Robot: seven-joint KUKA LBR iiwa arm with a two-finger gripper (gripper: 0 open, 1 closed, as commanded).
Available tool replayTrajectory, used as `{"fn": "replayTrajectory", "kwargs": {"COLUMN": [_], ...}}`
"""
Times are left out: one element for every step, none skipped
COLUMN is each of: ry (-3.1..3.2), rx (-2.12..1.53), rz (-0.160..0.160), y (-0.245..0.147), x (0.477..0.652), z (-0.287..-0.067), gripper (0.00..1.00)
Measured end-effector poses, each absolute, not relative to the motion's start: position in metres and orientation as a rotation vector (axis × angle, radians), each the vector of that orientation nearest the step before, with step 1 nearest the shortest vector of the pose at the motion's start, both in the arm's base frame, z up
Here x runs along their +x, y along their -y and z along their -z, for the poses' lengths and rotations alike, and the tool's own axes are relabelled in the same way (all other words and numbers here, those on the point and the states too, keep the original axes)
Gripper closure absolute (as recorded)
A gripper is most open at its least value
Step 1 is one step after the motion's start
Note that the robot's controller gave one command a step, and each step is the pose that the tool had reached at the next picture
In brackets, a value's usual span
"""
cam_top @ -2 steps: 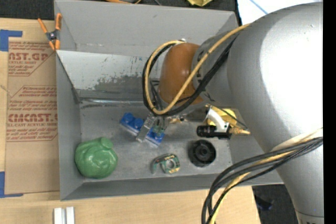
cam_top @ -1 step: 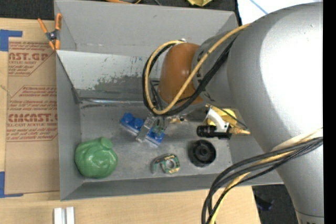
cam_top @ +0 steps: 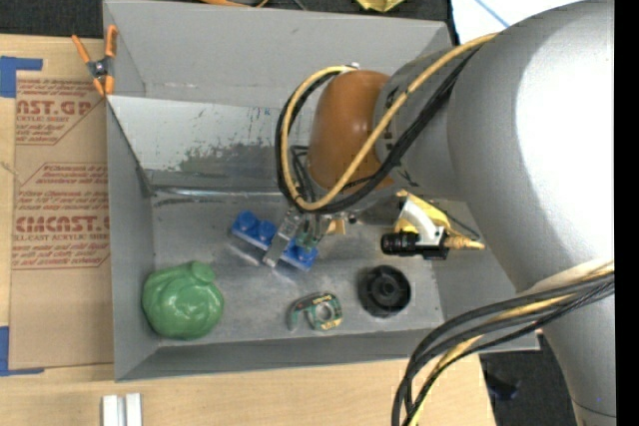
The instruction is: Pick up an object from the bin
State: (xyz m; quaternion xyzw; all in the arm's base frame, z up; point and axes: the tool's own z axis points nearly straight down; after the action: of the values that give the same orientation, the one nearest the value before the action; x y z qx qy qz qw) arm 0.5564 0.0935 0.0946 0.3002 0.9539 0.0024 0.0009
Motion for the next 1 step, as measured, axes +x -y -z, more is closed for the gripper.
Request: {"fn": "replayTrajectory", "kwargs": {"ry": [-2.998], "rx": [0.943], "rz": [-0.005], "y": [-0.0934], "x": [0.5556], "z": [-0.1461], "gripper": [1.0]}}
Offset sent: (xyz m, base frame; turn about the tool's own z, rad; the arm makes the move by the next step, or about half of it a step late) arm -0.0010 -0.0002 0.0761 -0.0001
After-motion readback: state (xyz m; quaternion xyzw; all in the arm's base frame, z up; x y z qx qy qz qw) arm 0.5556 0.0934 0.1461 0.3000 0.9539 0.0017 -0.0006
